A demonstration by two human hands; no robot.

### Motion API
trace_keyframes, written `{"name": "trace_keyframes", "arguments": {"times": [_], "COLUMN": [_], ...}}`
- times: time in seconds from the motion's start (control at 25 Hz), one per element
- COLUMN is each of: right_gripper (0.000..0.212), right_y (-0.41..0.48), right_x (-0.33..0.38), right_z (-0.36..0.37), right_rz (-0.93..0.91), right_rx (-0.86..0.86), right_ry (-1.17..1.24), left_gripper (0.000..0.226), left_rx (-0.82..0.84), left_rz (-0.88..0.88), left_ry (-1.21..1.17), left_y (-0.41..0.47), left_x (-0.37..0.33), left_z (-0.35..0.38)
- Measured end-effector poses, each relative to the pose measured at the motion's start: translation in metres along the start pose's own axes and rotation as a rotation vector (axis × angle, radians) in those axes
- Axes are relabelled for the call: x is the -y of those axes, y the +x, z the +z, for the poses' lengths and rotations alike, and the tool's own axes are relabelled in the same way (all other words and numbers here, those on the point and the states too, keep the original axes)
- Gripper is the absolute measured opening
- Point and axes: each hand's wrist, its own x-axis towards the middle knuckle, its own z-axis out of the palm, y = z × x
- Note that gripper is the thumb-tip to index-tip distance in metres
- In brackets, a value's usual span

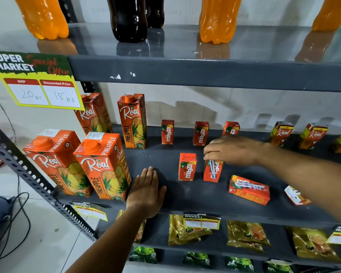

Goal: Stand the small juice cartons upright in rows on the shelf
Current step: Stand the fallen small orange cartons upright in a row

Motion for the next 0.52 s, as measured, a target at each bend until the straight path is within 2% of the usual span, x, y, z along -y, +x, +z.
{"name": "trace_keyframes", "arguments": {"times": [0.12, 0.24, 0.32, 0.44, 0.52], "right_gripper": [0.052, 0.052, 0.057, 0.07, 0.065], "right_y": [-0.0001, 0.0019, 0.003, 0.0058, 0.0093], "right_x": [0.0026, 0.0029, 0.0026, 0.0044, 0.0091], "right_z": [-0.0015, -0.0038, -0.0048, -0.0057, -0.006], "right_rz": [-0.064, -0.024, 0.096, 0.377, 0.546], "right_rx": [-0.004, 0.017, 0.09, 0.17, 0.178], "right_ry": [-0.078, -0.052, 0.019, 0.157, 0.213], "left_gripper": [0.072, 0.072, 0.072, 0.071, 0.071], "left_rx": [0.002, -0.001, 0.0, -0.001, -0.004], "left_rz": [0.0, -0.002, -0.005, -0.009, -0.01], "left_ry": [0.003, 0.0, -0.001, 0.004, 0.007], "left_y": [0.0005, 0.0009, 0.0012, 0.002, 0.0022], "left_x": [0.0002, 0.0009, 0.0009, 0.0, -0.0007], "left_z": [0.001, 0.0024, 0.0028, 0.0023, 0.0021]}}
